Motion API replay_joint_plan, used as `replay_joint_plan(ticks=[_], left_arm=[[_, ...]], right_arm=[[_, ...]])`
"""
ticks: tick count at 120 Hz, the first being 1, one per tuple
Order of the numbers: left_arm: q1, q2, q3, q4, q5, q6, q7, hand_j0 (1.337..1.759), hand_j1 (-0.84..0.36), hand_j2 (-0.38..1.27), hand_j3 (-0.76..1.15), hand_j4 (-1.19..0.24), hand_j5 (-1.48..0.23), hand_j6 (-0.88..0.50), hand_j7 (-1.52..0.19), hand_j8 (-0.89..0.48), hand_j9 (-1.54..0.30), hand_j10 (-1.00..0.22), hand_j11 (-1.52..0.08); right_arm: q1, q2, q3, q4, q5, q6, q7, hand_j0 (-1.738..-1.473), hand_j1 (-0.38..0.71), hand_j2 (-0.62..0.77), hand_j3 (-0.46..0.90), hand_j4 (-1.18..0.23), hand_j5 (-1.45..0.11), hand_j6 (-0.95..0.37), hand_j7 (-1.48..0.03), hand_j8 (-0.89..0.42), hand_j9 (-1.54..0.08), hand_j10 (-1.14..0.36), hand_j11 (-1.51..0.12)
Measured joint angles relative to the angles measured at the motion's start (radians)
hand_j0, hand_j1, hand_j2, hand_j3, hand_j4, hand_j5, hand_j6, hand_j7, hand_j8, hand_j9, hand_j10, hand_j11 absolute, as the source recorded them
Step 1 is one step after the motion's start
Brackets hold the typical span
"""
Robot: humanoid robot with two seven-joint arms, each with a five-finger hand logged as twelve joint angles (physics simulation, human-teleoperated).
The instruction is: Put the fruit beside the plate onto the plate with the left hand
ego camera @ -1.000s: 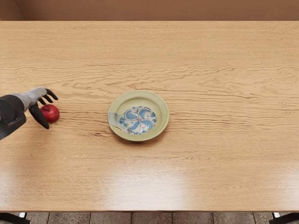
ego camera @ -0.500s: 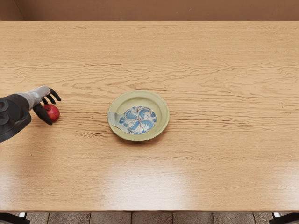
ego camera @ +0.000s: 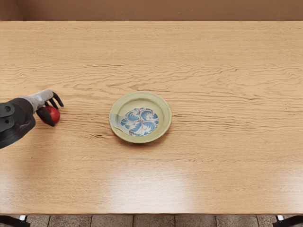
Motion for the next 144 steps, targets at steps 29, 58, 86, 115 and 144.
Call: replay_joint_plan(ticks=[29, 58, 86, 115, 144], left_arm=[[0.000, 0.003, -0.001, 0.002, 0.001, -0.001, 0.000, 1.654, -0.27, 0.25, 0.00, -0.64, -0.87, -0.48, -0.87, -0.38, -0.87, -0.53, -0.86], [-0.046, 0.018, -0.005, -0.009, -0.049, -0.026, 0.001, 1.653, -0.32, 0.37, 0.00, -0.70, -1.04, -0.43, -1.01, -0.30, -1.00, -0.48, -0.99], [-0.162, 0.035, -0.020, -0.024, -0.222, -0.144, 0.001, 1.654, -0.38, 0.47, 0.00, -0.72, -1.11, -0.38, -1.07, -0.26, -1.04, -0.44, -1.02], [-0.319, 0.017, -0.024, -0.035, -0.388, -0.223, 0.001, 1.654, -0.38, 0.45, 0.00, -0.73, -1.12, -0.37, -1.08, -0.24, -1.05, -0.44, -1.03], [-0.380, -0.136, -0.051, -0.046, -0.488, -0.224, 0.000, 1.655, -0.38, 0.51, 0.00, -0.73, -1.14, -0.40, -1.09, -0.28, -1.06, -0.47, -1.03]], right_arm=[[0.000, 0.000, 0.000, 0.000, 0.000, 0.000, 0.000, -1.658, -0.31, -0.01, 0.00, -0.04, -0.05, -0.04, -0.05, -0.04, -0.05, -0.03, -0.05], [0.000, 0.000, 0.000, 0.000, 0.000, 0.000, 0.000, -1.658, -0.31, -0.01, 0.00, -0.04, -0.05, -0.04, -0.05, -0.04, -0.05, -0.03, -0.05], [0.000, 0.000, 0.000, 0.000, 0.000, 0.000, 0.000, -1.658, -0.31, -0.01, 0.00, -0.04, -0.05, -0.04, -0.05, -0.04, -0.05, -0.03, -0.05], [0.001, 0.000, 0.000, 0.000, 0.000, 0.000, 0.000, -1.658, -0.31, -0.01, 0.00, -0.04, -0.05, -0.04, -0.05, -0.04, -0.05, -0.03, -0.05], [0.004, 0.000, 0.000, 0.000, 0.000, 0.000, 0.000, -1.658, -0.31, -0.01, 0.00, -0.04, -0.05, -0.04, -0.05, -0.04, -0.05, -0.03, -0.05]])
